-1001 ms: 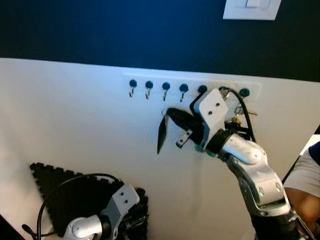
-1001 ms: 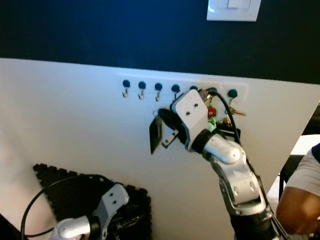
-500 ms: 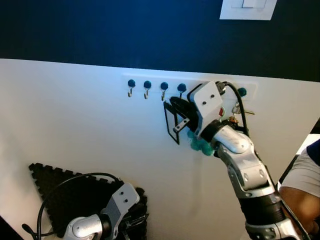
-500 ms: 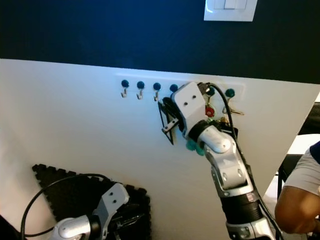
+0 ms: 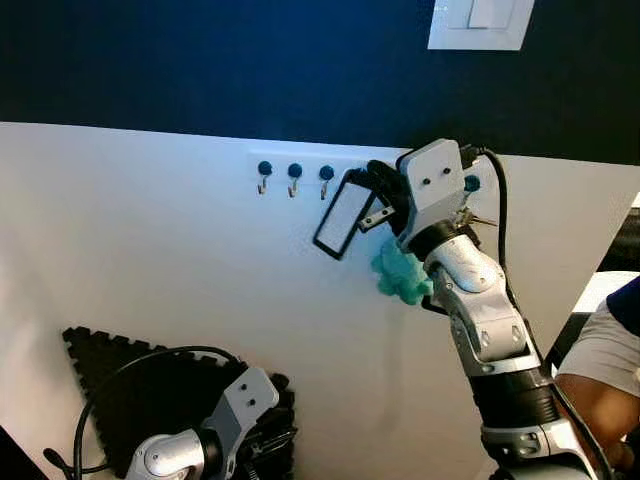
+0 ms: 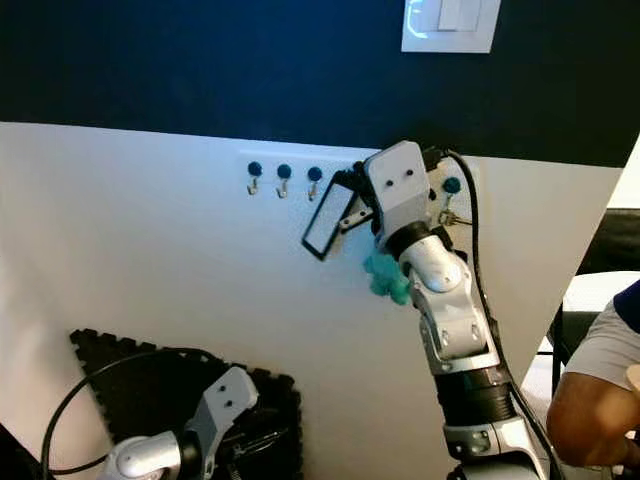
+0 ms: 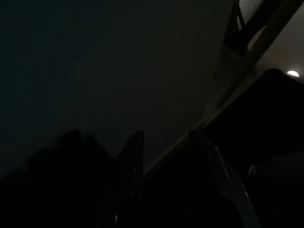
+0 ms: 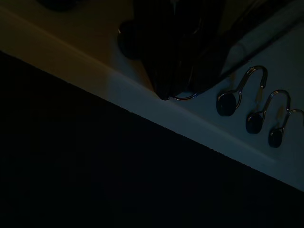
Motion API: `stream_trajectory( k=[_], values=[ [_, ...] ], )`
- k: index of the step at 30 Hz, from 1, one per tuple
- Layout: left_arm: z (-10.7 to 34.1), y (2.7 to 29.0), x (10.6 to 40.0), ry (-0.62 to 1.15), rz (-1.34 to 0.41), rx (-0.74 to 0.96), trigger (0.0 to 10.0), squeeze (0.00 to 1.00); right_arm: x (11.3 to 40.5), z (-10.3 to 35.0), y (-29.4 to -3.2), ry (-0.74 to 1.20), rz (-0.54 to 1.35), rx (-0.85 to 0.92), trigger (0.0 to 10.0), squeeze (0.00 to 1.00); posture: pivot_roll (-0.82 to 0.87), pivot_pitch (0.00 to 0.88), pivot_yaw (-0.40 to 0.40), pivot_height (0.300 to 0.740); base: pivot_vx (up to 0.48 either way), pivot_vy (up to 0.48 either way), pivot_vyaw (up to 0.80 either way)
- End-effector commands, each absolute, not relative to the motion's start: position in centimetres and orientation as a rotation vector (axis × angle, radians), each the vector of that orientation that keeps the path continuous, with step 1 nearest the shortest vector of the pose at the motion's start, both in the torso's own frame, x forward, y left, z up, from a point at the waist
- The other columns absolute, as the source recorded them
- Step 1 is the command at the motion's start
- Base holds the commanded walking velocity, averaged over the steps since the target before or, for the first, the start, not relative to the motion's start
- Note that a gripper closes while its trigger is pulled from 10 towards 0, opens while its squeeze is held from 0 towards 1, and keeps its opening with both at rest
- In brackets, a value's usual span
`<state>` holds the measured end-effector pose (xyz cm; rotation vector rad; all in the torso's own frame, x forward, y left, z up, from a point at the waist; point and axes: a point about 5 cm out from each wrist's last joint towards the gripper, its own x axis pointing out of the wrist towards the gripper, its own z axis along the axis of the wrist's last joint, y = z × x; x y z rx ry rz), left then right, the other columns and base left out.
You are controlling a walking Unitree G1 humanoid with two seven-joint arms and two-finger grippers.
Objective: Hang keys on a hook
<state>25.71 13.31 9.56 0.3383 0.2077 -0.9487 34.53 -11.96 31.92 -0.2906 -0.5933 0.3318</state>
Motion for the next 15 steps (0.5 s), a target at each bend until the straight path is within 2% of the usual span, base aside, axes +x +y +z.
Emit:
stream_trajectory(
  k=[1, 15],
  values=[
    [9.4, 13.8, 25.4, 0.228, -0.950, 0.360, 10.0, 0.00, 34.6, 31.5, -11.9, -0.563, 0.366, -0.288, 10.0, 0.00, 0.04, 0.078, 0.015, 0.740, 0.000, 0.000, 0.00],
    [9.3, 13.8, 25.4, 0.230, -0.947, 0.357, 10.0, 0.00, 33.7, 30.3, -10.4, -0.552, 0.497, -0.271, 10.0, 0.00, 0.04, 0.081, 0.013, 0.740, 0.000, 0.000, 0.00]
  ],
)
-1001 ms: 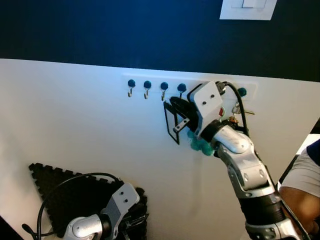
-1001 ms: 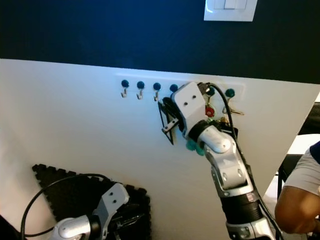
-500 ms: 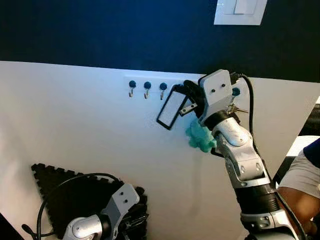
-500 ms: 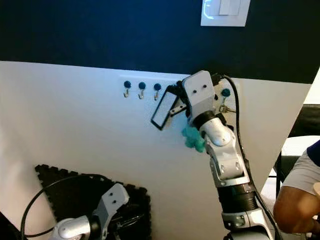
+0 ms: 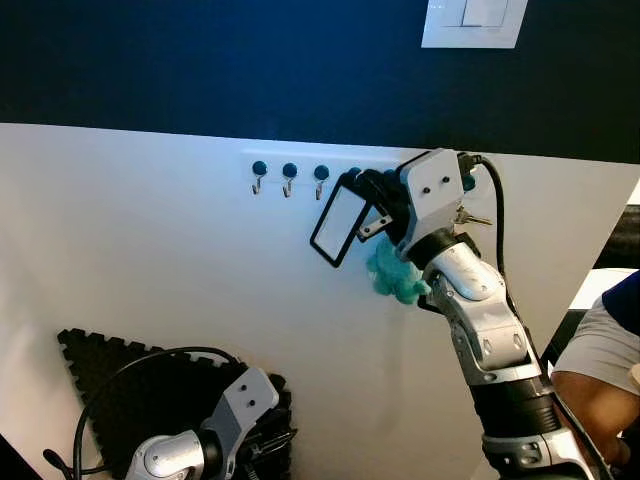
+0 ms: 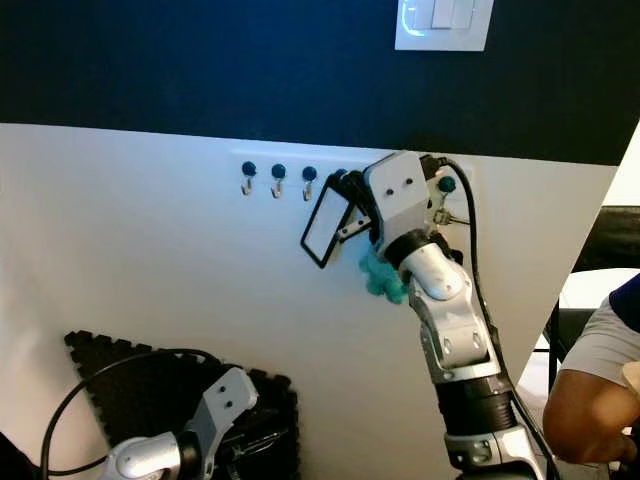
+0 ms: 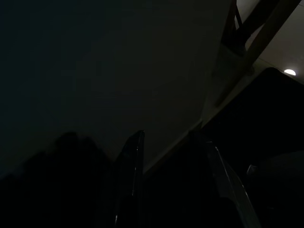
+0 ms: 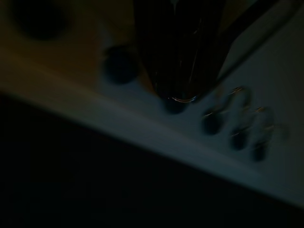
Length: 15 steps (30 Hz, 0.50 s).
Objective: Hang keys on a hook
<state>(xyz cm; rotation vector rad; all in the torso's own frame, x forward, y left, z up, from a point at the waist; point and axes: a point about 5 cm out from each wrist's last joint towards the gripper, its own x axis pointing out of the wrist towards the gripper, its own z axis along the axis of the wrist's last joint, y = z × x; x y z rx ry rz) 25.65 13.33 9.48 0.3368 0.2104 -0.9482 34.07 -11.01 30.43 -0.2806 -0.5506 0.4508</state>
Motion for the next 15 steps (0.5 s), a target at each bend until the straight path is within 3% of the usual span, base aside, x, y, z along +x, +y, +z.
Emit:
stream_trajectory(
  k=[1, 15],
  values=[
    [9.3, 13.8, 25.4, 0.230, -0.947, 0.357, 10.0, 0.00, 33.6, 30.3, -10.2, -0.553, 0.517, -0.269, 10.0, 0.00, 0.04, 0.081, 0.013, 0.740, 0.000, 0.000, 0.00],
    [9.4, 13.7, 25.5, 0.222, -0.939, 0.356, 10.0, 0.00, 32.9, 30.2, -9.1, -0.562, 0.621, -0.269, 10.0, 0.00, 0.04, 0.079, 0.008, 0.740, 0.000, 0.000, 0.00]
  ],
)
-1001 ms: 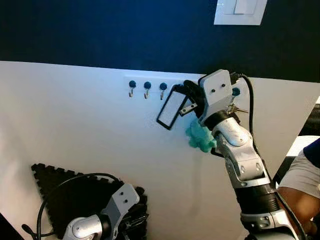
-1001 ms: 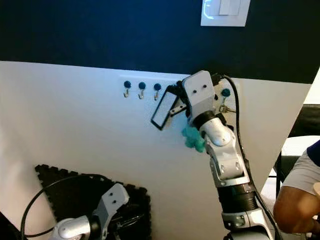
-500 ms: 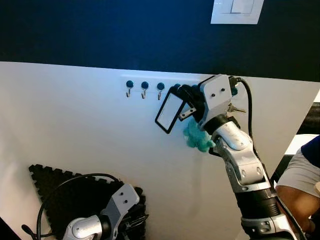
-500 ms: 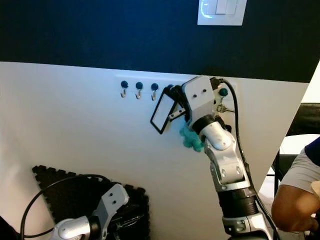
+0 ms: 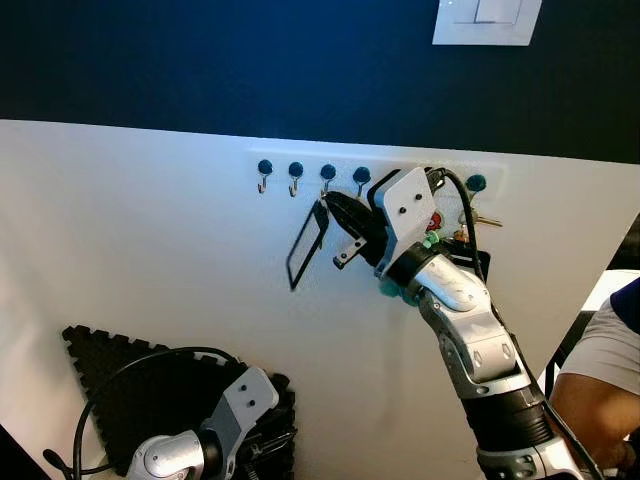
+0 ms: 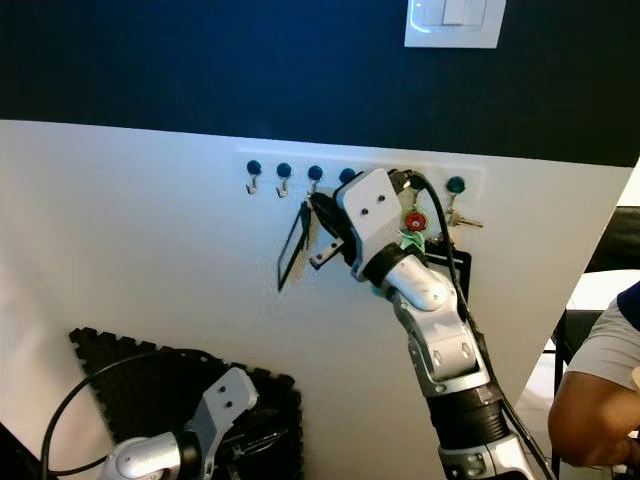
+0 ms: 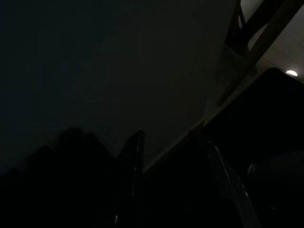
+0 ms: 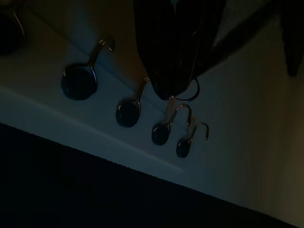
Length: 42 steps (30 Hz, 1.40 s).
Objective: Hang keys on a hook
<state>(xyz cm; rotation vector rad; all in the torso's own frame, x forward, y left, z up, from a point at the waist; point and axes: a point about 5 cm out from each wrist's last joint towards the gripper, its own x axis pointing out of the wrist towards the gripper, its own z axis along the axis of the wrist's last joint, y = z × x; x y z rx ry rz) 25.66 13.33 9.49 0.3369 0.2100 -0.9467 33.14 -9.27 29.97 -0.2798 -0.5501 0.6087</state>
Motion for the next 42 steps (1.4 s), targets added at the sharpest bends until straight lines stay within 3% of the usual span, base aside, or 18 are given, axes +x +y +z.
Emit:
stream_trajectory(
  k=[1, 8, 14, 21, 32, 42],
  values=[
    [9.4, 13.7, 25.5, 0.220, -0.937, 0.355, 10.0, 0.00, 32.9, 30.2, -9.1, -0.564, 0.620, -0.266, 10.0, 0.00, 0.04, 0.079, 0.008, 0.740, 0.000, 0.000, 0.00],
    [9.7, 13.7, 25.6, 0.207, -0.936, 0.346, 10.0, 0.00, 33.2, 30.7, -10.4, -0.558, 0.548, -0.231, 10.0, 0.00, 0.04, 0.080, 0.008, 0.740, 0.000, 0.000, 0.00],
    [14.7, 12.4, 26.7, -0.092, -0.879, 0.009, 10.0, 0.00, 33.2, 29.8, -11.3, -0.516, 0.519, -0.213, 10.0, 0.00, 0.04, 0.081, 0.009, 0.740, 0.000, 0.000, 0.00],
    [18.7, 11.4, 27.4, -0.288, -0.867, -0.177, 10.0, 0.00, 32.9, 29.2, -11.7, -0.496, 0.504, -0.206, 10.0, 0.00, 0.03, 0.082, 0.014, 0.740, 0.000, 0.000, 0.00],
    [19.9, 10.6, 27.5, -0.329, -0.882, -0.256, 10.0, 0.00, 32.8, 30.1, -12.8, -0.535, 0.444, -0.146, 10.0, 0.00, 0.03, 0.078, 0.021, 0.740, 0.000, 0.000, 0.00],
    [20.0, 10.7, 27.3, -0.324, -0.890, -0.255, 10.0, 0.00, 32.0, 30.7, -12.0, -0.581, 0.533, -0.105, 10.0, 0.00, 0.03, 0.072, 0.017, 0.740, 0.000, 0.000, 0.00]
  ],
)
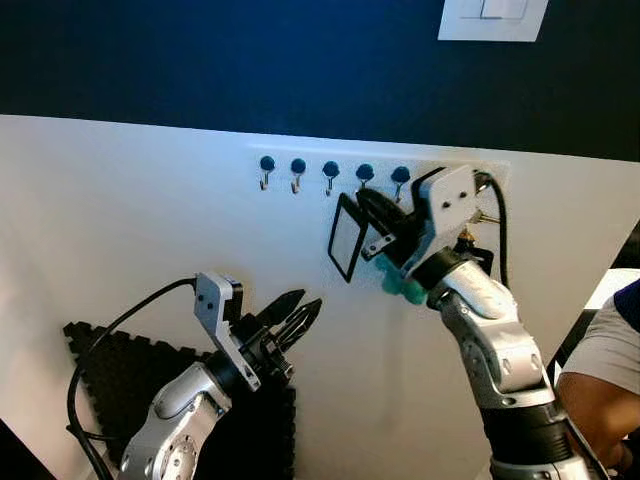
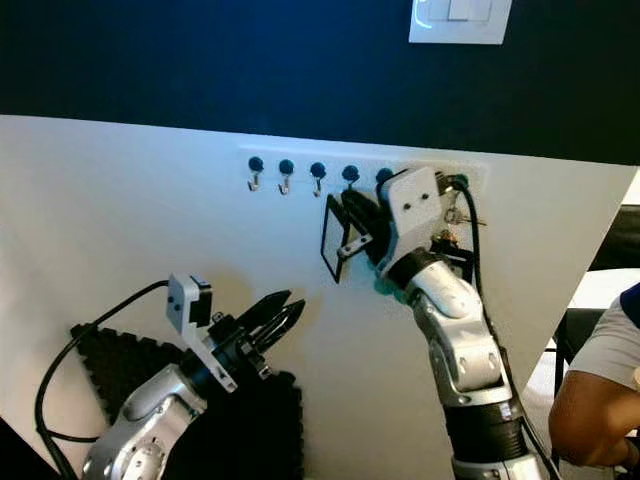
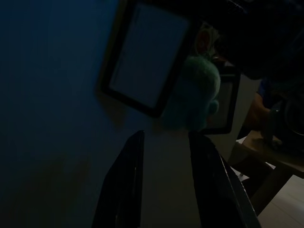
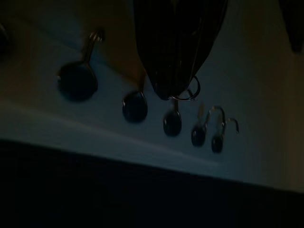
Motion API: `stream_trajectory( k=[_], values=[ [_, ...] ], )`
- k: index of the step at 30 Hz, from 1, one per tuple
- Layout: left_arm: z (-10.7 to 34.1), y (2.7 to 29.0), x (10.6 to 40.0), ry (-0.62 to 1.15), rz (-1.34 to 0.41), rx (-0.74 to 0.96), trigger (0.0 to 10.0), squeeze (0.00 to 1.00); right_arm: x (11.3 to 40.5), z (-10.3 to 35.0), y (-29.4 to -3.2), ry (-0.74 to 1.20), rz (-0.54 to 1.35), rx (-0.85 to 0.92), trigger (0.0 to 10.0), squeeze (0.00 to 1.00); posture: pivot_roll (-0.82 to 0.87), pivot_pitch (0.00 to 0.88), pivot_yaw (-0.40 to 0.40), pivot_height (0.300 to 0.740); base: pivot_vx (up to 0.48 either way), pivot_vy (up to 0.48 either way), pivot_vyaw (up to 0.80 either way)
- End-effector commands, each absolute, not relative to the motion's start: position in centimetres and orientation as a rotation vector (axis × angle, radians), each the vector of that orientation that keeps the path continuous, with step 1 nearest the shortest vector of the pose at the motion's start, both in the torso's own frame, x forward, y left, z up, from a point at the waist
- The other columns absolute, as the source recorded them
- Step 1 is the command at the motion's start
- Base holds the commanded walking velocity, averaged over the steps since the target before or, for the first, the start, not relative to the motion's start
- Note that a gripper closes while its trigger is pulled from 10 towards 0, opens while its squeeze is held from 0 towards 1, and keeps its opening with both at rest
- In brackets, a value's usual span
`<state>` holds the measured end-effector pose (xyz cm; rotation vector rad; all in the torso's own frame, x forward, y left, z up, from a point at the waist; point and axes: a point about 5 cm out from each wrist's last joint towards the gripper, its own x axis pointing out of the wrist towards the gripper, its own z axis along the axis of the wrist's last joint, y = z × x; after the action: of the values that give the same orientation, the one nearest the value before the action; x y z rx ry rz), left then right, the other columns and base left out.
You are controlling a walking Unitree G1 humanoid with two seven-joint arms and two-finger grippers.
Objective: Hang keys on a hook
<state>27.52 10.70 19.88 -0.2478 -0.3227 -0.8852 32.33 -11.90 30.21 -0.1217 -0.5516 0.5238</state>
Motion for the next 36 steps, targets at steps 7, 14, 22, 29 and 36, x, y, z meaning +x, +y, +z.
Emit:
stream_trajectory(
  k=[7, 14, 22, 29, 36],
  values=[
    [19.9, 10.7, 27.4, -0.314, -0.894, -0.249, 10.0, 0.00, 32.0, 31.0, -12.5, -0.589, 0.500, -0.111, 10.0, 0.00, 0.03, 0.068, 0.018, 0.740, 0.000, 0.000, 0.00],
    [19.8, 10.7, 27.4, -0.310, -0.898, -0.247, 10.0, 0.00, 32.3, 30.9, -13.3, -0.573, 0.444, -0.121, 10.0, 0.00, 0.03, 0.066, 0.020, 0.740, 0.000, 0.000, 0.00],
    [19.7, 10.7, 27.4, -0.302, -0.899, -0.237, 10.0, 0.00, 33.2, 29.6, -13.4, -0.479, 0.426, -0.167, 10.0, 0.00, 0.03, 0.069, 0.025, 0.740, 0.000, 0.000, 0.00],
    [19.7, 10.9, 27.4, -0.299, -0.892, -0.230, 10.0, 0.00, 33.3, 29.0, -12.7, -0.440, 0.463, -0.205, 10.0, 0.00, 0.03, 0.072, 0.024, 0.740, 0.000, 0.000, 0.00],
    [19.8, 10.9, 27.5, -0.301, -0.888, -0.228, 10.0, 0.00, 33.1, 28.8, -12.2, -0.431, 0.503, -0.230, 10.0, 0.00, 0.03, 0.074, 0.022, 0.740, 0.000, 0.000, 0.00]
  ],
)
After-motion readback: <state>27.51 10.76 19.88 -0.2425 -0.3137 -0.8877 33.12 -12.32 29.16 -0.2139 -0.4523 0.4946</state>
